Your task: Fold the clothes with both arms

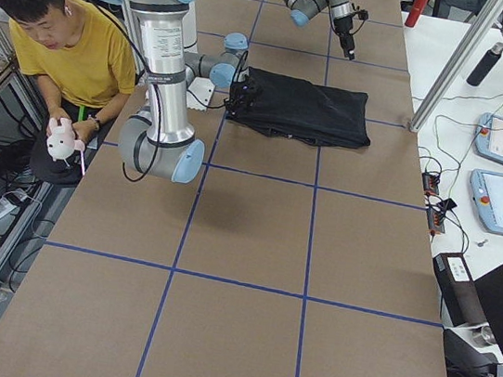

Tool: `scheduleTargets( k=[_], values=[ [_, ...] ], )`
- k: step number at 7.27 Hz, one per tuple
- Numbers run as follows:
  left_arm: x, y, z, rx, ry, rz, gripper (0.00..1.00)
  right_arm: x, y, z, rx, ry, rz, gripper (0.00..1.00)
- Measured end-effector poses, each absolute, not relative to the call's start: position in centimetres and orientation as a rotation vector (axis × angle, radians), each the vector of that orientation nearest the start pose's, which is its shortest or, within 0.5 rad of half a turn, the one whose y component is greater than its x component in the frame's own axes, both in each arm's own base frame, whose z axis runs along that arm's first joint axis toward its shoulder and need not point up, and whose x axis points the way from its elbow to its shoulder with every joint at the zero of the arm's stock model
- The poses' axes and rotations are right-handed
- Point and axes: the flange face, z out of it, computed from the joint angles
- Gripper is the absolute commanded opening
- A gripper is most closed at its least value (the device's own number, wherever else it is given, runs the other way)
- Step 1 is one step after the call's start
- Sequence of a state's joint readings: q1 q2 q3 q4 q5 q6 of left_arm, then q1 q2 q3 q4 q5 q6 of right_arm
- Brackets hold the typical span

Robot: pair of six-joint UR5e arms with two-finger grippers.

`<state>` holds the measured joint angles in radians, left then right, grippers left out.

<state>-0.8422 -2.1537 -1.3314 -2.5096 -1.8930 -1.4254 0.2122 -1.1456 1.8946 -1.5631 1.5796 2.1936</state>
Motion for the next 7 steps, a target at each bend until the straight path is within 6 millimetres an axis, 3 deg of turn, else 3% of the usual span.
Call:
scheduleTargets(
  k=[2,3,4,7],
  values=[
    [40.48,-60.65,31.66,0.36,1.257,-0.39,1.0,-56.36,-25.61,28.79,-0.166,-0.757,0.79,0.57],
    [40.48,-60.64,31.71,0.36,1.256,-0.39,1.0,-56.41,-25.6,28.8,-0.166,-0.757,0.791,0.14],
    [40.47,-60.63,31.81,0.359,1.255,-0.391,1.0,-56.47,-25.65,28.69,-0.167,-0.759,0.795,0.0],
    [40.41,-60.59,32.1,0.357,1.252,-0.393,1.0,-56.52,-25.93,28.55,-0.184,-0.764,0.844,0.0]
  ],
)
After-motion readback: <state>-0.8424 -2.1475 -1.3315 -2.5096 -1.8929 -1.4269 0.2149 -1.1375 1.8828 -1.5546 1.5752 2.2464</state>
